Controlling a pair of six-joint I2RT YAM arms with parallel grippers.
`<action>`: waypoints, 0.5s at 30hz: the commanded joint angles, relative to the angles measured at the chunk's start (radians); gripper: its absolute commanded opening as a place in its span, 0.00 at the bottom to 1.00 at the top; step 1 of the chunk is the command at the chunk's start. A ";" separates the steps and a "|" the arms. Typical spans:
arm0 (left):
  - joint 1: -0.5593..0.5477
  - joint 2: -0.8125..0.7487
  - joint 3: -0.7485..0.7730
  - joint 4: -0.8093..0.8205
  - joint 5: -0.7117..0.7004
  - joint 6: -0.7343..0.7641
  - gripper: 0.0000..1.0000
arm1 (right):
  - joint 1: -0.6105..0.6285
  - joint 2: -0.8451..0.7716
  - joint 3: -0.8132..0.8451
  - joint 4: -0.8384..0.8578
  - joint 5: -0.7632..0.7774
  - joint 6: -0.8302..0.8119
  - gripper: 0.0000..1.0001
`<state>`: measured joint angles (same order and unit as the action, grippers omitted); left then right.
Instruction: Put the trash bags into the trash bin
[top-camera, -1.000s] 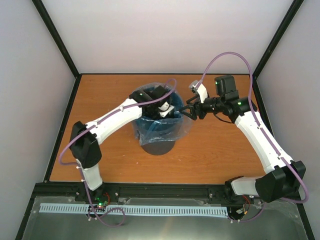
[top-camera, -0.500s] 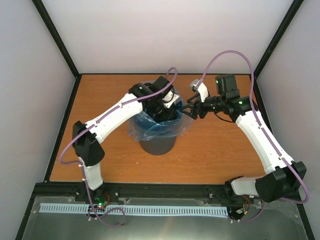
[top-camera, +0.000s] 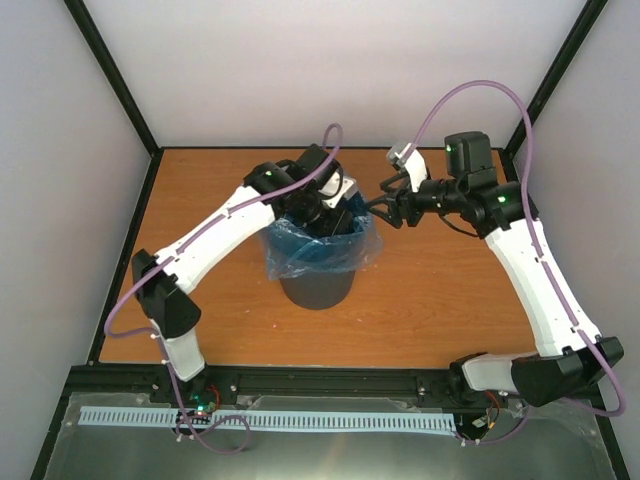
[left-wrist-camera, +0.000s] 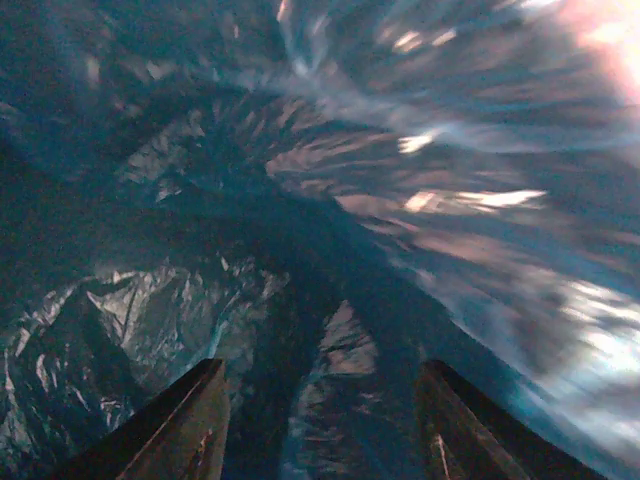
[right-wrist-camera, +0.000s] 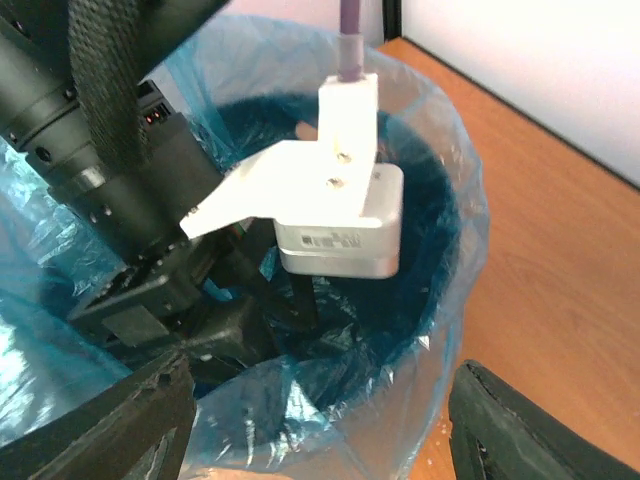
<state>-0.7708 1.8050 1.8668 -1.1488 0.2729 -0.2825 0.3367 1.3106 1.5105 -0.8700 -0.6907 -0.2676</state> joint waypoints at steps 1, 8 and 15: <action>-0.010 -0.110 0.036 0.050 0.001 -0.051 0.53 | 0.018 -0.041 0.112 -0.126 -0.016 -0.067 0.70; -0.009 -0.132 -0.058 0.122 -0.016 -0.071 0.53 | 0.212 -0.053 0.184 -0.174 -0.014 -0.157 0.67; -0.010 -0.167 -0.184 0.244 -0.052 -0.112 0.54 | 0.436 -0.032 0.141 -0.144 0.152 -0.238 0.67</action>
<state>-0.7708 1.6707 1.7248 -1.0012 0.2546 -0.3504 0.6861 1.2675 1.6764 -1.0168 -0.6479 -0.4500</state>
